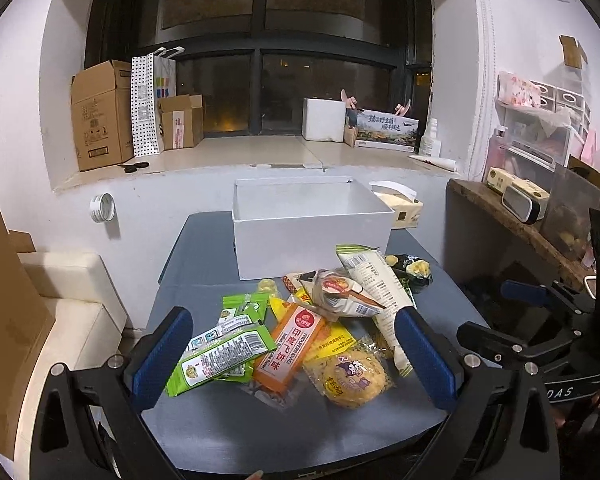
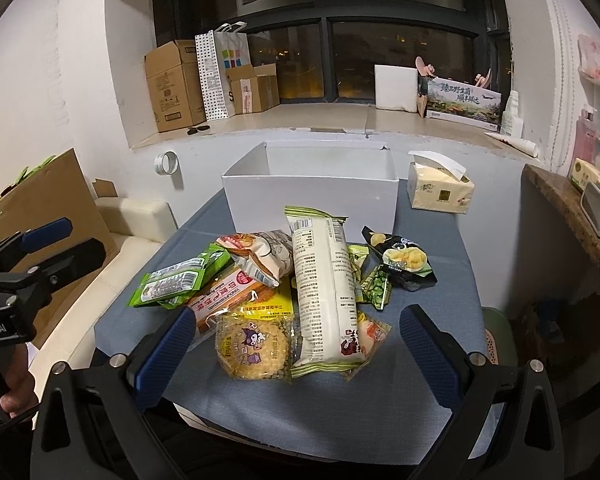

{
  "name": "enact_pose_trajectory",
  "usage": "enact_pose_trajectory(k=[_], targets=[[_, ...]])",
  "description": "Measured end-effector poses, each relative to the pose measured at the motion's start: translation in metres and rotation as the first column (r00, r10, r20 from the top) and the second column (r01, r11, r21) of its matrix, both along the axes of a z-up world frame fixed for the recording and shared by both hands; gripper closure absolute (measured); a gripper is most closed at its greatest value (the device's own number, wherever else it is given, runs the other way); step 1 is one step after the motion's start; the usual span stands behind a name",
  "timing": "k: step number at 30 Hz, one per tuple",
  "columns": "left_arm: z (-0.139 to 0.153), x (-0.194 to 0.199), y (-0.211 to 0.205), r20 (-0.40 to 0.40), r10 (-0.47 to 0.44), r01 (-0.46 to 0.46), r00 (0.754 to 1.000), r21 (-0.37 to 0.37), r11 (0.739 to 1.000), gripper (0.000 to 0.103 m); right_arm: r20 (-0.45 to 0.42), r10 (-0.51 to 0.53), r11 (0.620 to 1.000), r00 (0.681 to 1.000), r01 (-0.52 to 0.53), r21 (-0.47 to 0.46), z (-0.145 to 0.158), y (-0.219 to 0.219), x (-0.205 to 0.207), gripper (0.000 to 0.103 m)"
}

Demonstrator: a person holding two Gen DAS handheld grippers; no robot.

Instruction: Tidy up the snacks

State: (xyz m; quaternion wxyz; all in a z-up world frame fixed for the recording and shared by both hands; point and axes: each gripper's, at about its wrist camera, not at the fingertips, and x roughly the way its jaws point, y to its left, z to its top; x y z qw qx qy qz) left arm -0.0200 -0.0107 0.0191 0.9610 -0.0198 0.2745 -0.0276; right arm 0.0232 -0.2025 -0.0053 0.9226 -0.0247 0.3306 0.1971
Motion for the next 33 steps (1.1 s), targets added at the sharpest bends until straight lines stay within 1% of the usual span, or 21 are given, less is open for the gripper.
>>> enact_pose_trajectory(k=[12, 14, 16, 18, 20, 24, 28, 29, 31, 32, 33], targets=[[0.001, 0.002, 0.000, -0.007, -0.011, 0.011, 1.000, -0.001, 1.000, 0.000, -0.002, -0.011, 1.000, 1.000, 0.011, 0.013, -0.001, -0.005, 0.003, 0.000], [0.000, 0.002, 0.001, -0.009, -0.010, 0.010, 1.000, 0.000, 1.000, 0.000, -0.015, -0.005, 1.000, 1.000, 0.005, 0.020, -0.004, -0.006, 0.007, 0.000], [0.000, 0.003, 0.001, -0.008, -0.004, 0.004, 1.000, 0.006, 1.000, 0.000, -0.023, -0.015, 1.000, 1.000, 0.015, 0.005, -0.009, -0.006, 0.009, 0.000], [-0.001, 0.004, 0.002, -0.011, -0.011, 0.010, 1.000, -0.004, 1.000, 0.000, -0.029, -0.015, 1.000, 0.999, 0.015, 0.002, -0.011, -0.007, 0.011, 0.000], [-0.002, 0.004, 0.002, -0.011, -0.012, 0.012, 1.000, -0.007, 1.000, 0.000, -0.030, 0.005, 1.000, 1.000, -0.005, 0.006, -0.013, -0.006, 0.014, 0.000], [-0.005, 0.007, 0.006, -0.016, 0.002, -0.002, 1.000, -0.006, 1.000, 0.000, -0.040, 0.014, 0.999, 0.999, -0.016, -0.043, -0.023, 0.002, 0.031, 0.000], [-0.008, 0.008, 0.013, -0.012, 0.023, -0.024, 1.000, -0.026, 0.999, 0.000, -0.048, 0.056, 0.993, 0.997, -0.060, -0.102, -0.039, 0.016, 0.056, 0.000], [-0.008, 0.009, 0.015, -0.003, 0.028, -0.028, 1.000, -0.029, 0.999, 0.000, -0.054, 0.061, 0.991, 0.997, -0.066, -0.113, -0.044, 0.019, 0.062, 0.000], [-0.009, 0.007, 0.017, 0.041, 0.049, -0.048, 0.998, -0.032, 0.998, 0.000, -0.077, 0.075, 0.989, 0.994, -0.084, -0.121, -0.055, 0.025, 0.077, 0.000], [-0.011, 0.006, 0.018, 0.074, 0.065, -0.063, 0.995, -0.029, 0.998, 0.000, -0.091, 0.079, 0.988, 0.993, -0.090, -0.123, -0.060, 0.027, 0.084, 0.000], [-0.012, 0.007, 0.018, 0.083, 0.076, -0.075, 0.994, -0.015, 0.997, 0.000, -0.105, 0.082, 0.987, 0.991, -0.095, -0.133, -0.067, 0.031, 0.092, 0.000]])
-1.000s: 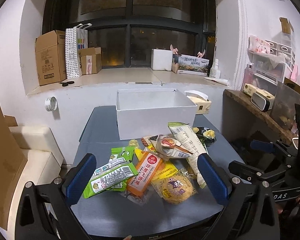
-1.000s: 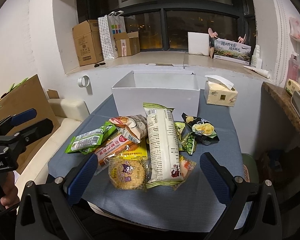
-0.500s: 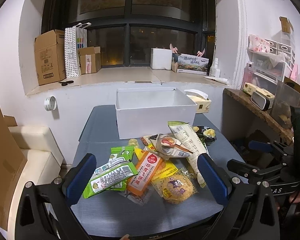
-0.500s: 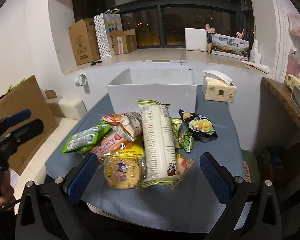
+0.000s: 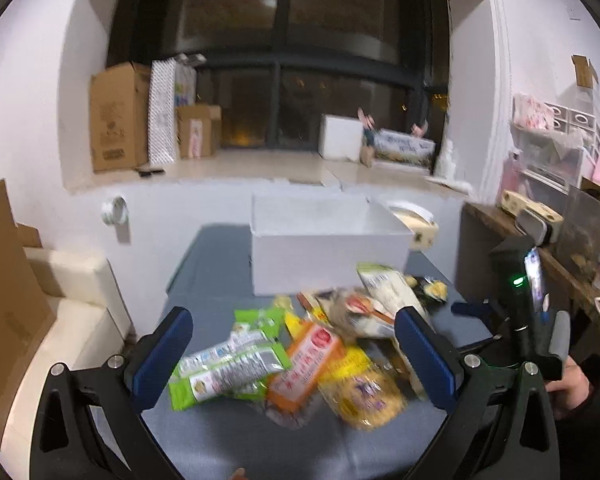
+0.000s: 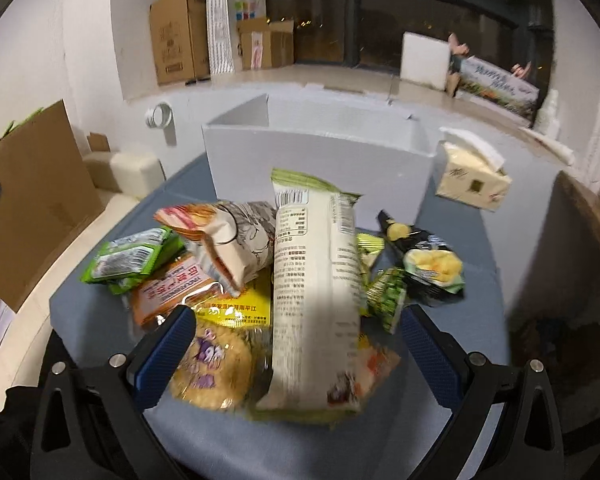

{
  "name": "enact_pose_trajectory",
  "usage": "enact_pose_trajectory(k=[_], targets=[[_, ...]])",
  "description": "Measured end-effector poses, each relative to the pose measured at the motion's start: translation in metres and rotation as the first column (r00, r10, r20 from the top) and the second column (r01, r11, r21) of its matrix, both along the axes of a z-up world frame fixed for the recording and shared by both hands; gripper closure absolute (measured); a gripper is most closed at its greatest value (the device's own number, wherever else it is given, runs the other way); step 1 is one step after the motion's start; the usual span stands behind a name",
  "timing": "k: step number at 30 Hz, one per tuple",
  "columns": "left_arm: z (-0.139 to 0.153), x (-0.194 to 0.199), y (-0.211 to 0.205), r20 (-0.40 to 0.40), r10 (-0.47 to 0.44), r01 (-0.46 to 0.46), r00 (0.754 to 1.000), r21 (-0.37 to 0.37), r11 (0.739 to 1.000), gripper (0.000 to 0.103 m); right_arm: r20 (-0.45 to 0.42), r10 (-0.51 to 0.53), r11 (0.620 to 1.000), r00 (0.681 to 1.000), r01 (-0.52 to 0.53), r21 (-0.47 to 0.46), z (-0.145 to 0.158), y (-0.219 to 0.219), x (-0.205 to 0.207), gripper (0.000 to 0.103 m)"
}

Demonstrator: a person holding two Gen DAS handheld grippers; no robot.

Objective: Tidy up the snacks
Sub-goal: 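Grasp the tall white-and-green snack bag with the right gripper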

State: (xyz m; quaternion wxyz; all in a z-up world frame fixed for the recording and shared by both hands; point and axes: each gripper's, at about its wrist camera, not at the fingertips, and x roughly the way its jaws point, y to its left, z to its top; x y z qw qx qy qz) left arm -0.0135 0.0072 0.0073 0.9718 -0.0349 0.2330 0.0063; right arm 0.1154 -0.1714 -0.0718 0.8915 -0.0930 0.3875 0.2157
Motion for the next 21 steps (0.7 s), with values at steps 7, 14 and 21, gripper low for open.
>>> enact_pose_trajectory(k=[7, 14, 21], targets=[[-0.015, 0.013, -0.001, -0.084, -0.021, 0.022, 0.996, 0.016, 1.000, 0.000, -0.083, -0.032, 0.999, 0.996, 0.029, -0.040, -0.038, 0.009, 0.036, 0.010], [-0.019, 0.014, -0.006, -0.095, -0.059, 0.062, 0.994, 0.029, 0.998, 0.000, -0.102, -0.047, 0.998, 0.994, 0.050, 0.025, -0.034, -0.011, 0.035, 0.058], [-0.024, 0.032, -0.019, -0.138, -0.093, 0.102, 0.986, 0.065, 0.993, 0.000, -0.036, -0.074, 0.983, 0.997, 0.079, 0.166, 0.014, -0.050, 0.011, 0.058]])
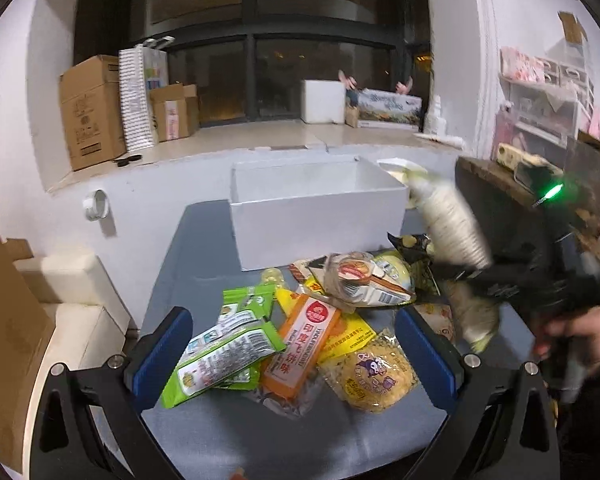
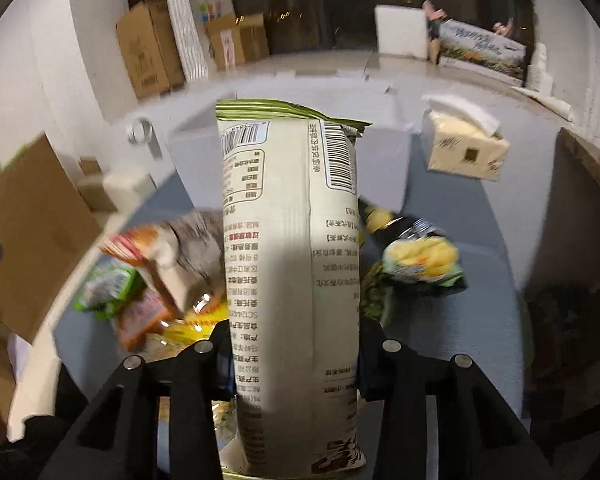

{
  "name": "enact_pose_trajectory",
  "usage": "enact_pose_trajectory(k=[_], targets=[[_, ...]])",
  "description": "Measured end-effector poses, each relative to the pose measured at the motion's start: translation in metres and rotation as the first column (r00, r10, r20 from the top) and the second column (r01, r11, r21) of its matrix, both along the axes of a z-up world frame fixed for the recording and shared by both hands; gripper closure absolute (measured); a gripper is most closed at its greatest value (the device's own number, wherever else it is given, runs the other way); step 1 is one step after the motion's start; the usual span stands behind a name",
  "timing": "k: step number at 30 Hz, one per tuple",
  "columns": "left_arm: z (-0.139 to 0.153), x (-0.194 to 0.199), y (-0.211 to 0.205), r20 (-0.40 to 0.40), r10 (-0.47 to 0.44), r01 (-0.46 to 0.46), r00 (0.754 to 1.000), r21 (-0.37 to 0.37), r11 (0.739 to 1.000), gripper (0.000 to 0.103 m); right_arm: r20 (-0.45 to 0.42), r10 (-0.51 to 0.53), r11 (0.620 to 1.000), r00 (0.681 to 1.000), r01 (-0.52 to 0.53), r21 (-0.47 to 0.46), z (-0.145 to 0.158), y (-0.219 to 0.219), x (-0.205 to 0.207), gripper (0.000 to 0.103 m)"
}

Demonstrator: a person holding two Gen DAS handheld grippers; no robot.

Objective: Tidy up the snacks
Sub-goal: 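Grasp the tall white-and-green snack bag with the right gripper, then carry the white bag to the box with right gripper while left gripper grasps pastry bag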

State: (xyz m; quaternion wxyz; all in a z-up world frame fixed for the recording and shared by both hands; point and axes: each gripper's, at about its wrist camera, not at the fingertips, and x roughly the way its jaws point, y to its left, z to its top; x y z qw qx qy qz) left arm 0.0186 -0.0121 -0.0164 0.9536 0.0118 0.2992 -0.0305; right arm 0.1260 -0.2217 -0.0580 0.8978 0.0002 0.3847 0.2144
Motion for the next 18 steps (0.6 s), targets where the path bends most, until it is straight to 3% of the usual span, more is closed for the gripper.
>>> enact_pose_trajectory(k=[5, 12, 18], targets=[[-0.006, 0.032, -0.019, -0.052, -0.069, 0.068, 0.996, -0.006, 0.998, 0.000, 0.070, -0.036, 0.993, 0.997, 0.028, 0.119, 0.032, -0.028, -0.035, 0.058], [-0.026, 0.085, -0.067, -0.125, -0.105, 0.117, 0.987, 0.100, 0.988, 0.000, 0.113, -0.058, 0.990, 0.992, 0.043, 0.134, 0.047, -0.036, -0.060, 0.058], [-0.052, 0.140, -0.086, -0.264, -0.054, 0.105, 0.963, 0.181, 0.978, 0.000, 0.095, -0.084, 0.986, 0.992, 0.069, 0.154, 0.042, -0.052, -0.059, 0.058]])
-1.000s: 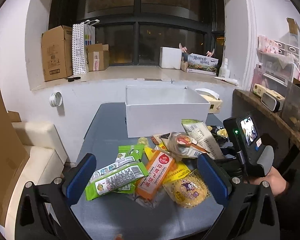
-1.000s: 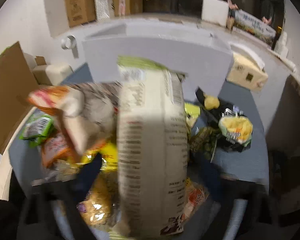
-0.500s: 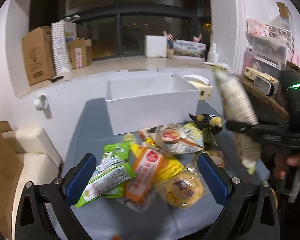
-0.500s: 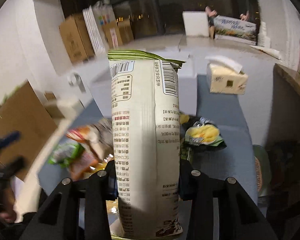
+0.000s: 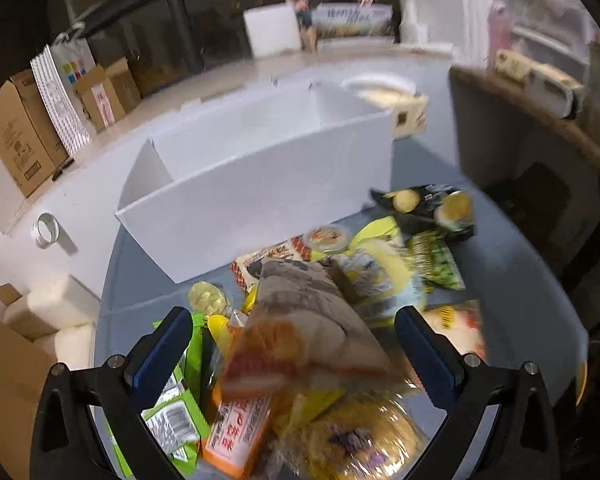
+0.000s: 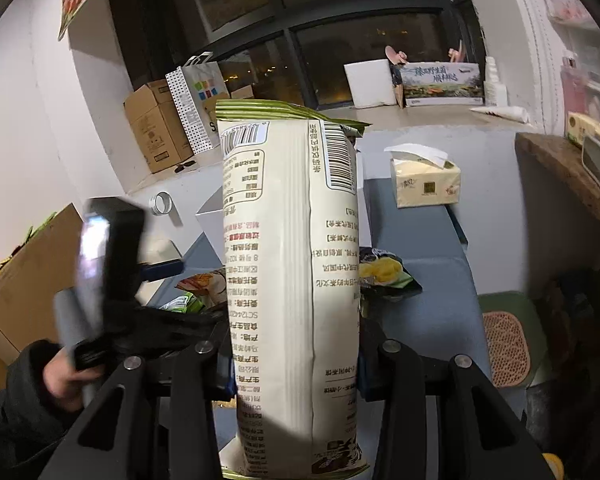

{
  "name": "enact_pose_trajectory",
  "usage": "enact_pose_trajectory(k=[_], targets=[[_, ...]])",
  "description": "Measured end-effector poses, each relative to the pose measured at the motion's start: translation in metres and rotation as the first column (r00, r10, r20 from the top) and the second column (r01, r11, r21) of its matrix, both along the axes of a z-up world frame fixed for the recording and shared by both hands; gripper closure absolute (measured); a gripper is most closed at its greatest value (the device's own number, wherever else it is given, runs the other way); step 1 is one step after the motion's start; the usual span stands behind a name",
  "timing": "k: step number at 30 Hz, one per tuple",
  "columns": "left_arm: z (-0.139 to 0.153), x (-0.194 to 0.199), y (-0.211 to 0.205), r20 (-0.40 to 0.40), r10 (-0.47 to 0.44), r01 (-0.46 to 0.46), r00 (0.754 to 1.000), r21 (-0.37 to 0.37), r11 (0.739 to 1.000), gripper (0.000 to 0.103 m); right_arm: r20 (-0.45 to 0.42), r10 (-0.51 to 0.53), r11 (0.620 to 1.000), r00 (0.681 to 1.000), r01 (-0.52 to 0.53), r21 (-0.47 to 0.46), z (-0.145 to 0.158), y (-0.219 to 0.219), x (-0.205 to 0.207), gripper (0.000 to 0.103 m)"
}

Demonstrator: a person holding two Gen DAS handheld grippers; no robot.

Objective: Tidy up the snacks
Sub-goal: 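Carry the white bag to the box with right gripper while left gripper grasps pastry bag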

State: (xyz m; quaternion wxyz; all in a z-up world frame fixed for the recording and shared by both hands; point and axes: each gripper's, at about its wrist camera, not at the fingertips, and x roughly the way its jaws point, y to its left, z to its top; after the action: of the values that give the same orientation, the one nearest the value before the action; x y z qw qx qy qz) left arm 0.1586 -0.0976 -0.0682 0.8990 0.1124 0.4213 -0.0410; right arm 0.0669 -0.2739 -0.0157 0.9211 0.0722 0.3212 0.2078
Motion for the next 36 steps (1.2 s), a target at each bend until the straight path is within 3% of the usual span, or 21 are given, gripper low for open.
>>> enact_pose_trajectory(k=[2, 3, 4, 9, 15, 16, 17, 18, 20, 22, 24, 26, 27, 28, 32, 36], targets=[[-0.006, 0.010, 0.000, -0.055, 0.002, -0.002, 0.998, 0.011, 1.000, 0.001, -0.008, -0.011, 1.000, 1.000, 0.010, -0.005, -0.003, -0.003, -0.001, 0.058], [-0.008, 0.014, 0.000, -0.071, 0.009, -0.007, 0.997, 0.021, 1.000, 0.015, -0.017, -0.014, 1.000, 1.000, 0.014, 0.000, -0.004, -0.005, 0.000, 0.058], [-0.009, 0.015, 0.002, -0.076, 0.007, -0.005, 0.997, 0.015, 1.000, 0.040, -0.024, -0.014, 1.000, 1.000, 0.014, 0.004, -0.006, -0.007, 0.000, 0.058], [-0.005, 0.007, 0.017, -0.102, -0.014, 0.009, 0.995, -0.048, 0.999, 0.044, -0.033, -0.015, 1.000, 0.999, 0.015, 0.001, -0.008, -0.008, 0.000, 0.058], [0.037, -0.025, 0.049, 0.060, -0.015, 0.023, 0.998, -0.136, 0.990, 0.048, -0.021, 0.001, 1.000, 1.000, -0.001, -0.010, -0.005, 0.001, 0.002, 0.058], [0.050, -0.031, 0.055, 0.101, -0.009, 0.024, 0.995, -0.146, 0.989, 0.068, -0.019, 0.005, 1.000, 1.000, -0.005, -0.013, -0.005, 0.003, 0.003, 0.058], [0.056, -0.034, 0.060, 0.116, -0.002, 0.020, 0.993, -0.152, 0.988, 0.098, -0.017, 0.013, 1.000, 1.000, -0.013, -0.020, -0.004, 0.007, 0.006, 0.058], [0.064, -0.035, 0.068, 0.112, 0.012, 0.009, 0.994, -0.188, 0.982, 0.101, -0.015, 0.019, 0.999, 1.000, -0.019, -0.027, -0.004, 0.010, 0.007, 0.058], [0.073, -0.034, 0.079, 0.100, 0.008, 0.017, 0.995, -0.242, 0.970, 0.101, -0.014, 0.033, 0.999, 0.999, -0.033, -0.029, -0.002, 0.016, 0.012, 0.058], [0.069, -0.033, 0.081, 0.106, 0.017, 0.004, 0.994, -0.194, 0.981, 0.101, -0.028, 0.049, 0.998, 0.998, -0.050, -0.025, -0.004, 0.023, 0.018, 0.058], [0.056, -0.033, 0.085, 0.038, 0.000, 0.008, 0.999, -0.213, 0.977, 0.097, -0.032, 0.049, 0.998, 0.998, -0.050, -0.035, -0.005, 0.030, 0.019, 0.058], [0.037, -0.036, 0.088, -0.052, -0.004, -0.008, 0.999, -0.242, 0.970, 0.059, -0.033, 0.070, 0.997, 0.997, -0.071, -0.033, -0.008, 0.035, 0.016, 0.058], [0.026, -0.041, 0.088, -0.086, 0.021, -0.038, 0.996, -0.207, 0.978, 0.030, -0.035, 0.074, 0.996, 0.997, -0.076, -0.036, -0.009, 0.036, 0.014, 0.058], [0.020, -0.048, 0.088, -0.103, 0.028, -0.047, 0.994, -0.188, 0.981, 0.014, -0.036, 0.078, 0.996, 0.996, -0.080, -0.044, -0.010, 0.037, 0.013, 0.058], [0.005, -0.078, 0.076, -0.136, -0.036, 0.019, 0.990, -0.129, 0.991, 0.009, -0.046, 0.076, 0.996, 0.996, -0.078, -0.051, -0.014, 0.035, 0.009, 0.058], [-0.024, -0.097, 0.075, -0.240, -0.066, 0.047, 0.968, -0.082, 0.995, 0.008, -0.058, 0.072, 0.996, 0.996, -0.075, -0.045, -0.018, 0.032, 0.007, 0.058]])
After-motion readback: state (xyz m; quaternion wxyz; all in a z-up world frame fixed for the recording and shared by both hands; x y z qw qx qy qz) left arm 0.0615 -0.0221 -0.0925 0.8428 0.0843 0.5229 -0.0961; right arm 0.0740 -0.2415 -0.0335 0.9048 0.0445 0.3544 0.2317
